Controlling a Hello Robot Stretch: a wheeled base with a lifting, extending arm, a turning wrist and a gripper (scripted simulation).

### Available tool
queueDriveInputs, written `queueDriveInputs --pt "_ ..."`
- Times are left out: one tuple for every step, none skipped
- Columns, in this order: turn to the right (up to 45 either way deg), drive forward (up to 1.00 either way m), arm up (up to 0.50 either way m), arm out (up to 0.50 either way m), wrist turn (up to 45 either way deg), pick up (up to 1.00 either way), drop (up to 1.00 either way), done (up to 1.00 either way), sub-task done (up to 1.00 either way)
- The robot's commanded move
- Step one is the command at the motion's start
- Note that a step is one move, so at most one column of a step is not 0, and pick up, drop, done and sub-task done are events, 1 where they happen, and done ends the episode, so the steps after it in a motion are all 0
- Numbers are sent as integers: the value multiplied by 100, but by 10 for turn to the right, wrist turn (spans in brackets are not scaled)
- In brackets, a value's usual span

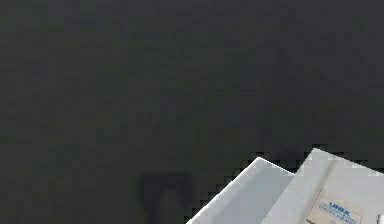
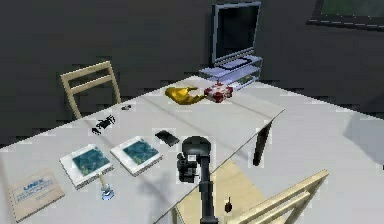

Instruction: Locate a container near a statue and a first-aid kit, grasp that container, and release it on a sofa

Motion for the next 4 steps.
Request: queueDriveInputs --pt "0 0 10 0 0 0 0 0 0" --pt "0 0 32 0 0 0 0 0 0" --pt "0 0 0 0 -450 0 0 0 0" --pt "0 0 0 0 -450 0 0 0 0"
